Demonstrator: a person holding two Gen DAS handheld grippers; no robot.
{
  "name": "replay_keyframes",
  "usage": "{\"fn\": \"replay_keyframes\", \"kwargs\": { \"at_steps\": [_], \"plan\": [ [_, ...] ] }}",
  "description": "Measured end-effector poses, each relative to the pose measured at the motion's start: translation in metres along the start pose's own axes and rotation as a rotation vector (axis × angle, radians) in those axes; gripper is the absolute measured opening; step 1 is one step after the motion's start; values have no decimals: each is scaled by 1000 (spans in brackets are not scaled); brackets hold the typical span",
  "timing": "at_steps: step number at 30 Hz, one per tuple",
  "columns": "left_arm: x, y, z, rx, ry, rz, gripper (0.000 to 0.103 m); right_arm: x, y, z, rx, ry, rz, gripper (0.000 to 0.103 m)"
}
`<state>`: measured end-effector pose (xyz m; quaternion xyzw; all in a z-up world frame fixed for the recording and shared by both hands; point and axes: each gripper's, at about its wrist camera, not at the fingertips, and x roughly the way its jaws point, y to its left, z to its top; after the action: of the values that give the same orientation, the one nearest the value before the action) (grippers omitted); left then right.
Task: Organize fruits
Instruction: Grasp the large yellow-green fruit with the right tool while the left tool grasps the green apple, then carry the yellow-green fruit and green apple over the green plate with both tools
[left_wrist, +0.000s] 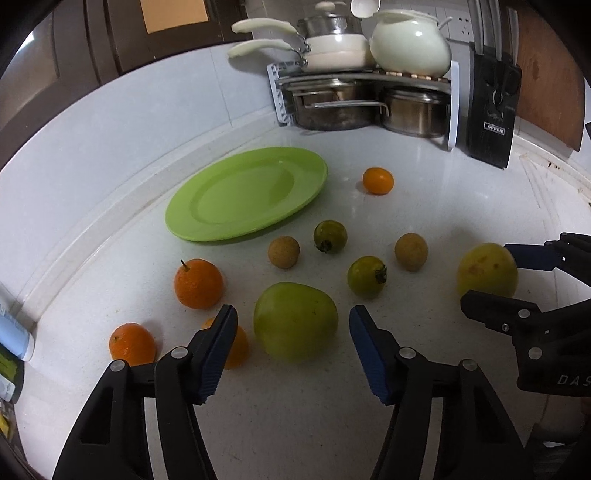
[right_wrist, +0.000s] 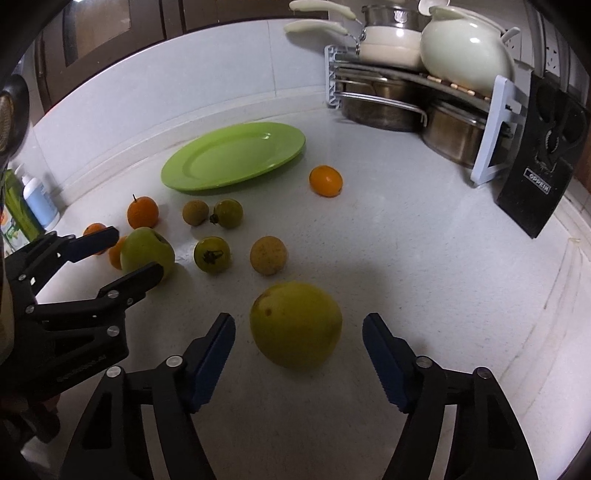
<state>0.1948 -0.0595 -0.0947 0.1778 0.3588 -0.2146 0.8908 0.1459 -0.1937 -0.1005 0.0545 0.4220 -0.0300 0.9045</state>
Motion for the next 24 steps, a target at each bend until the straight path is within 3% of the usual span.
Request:
{"fn": "replay_keyframes", "kwargs": {
  "at_steps": [13, 24],
  "plan": [
    [15, 0, 1, -7, 29, -27, 49, 16, -1, 2, 19, 34, -7, 53],
    [-2, 4, 1, -58, 2, -38, 49, 8, 1, 3, 2, 11, 11, 53]
  ]
}}
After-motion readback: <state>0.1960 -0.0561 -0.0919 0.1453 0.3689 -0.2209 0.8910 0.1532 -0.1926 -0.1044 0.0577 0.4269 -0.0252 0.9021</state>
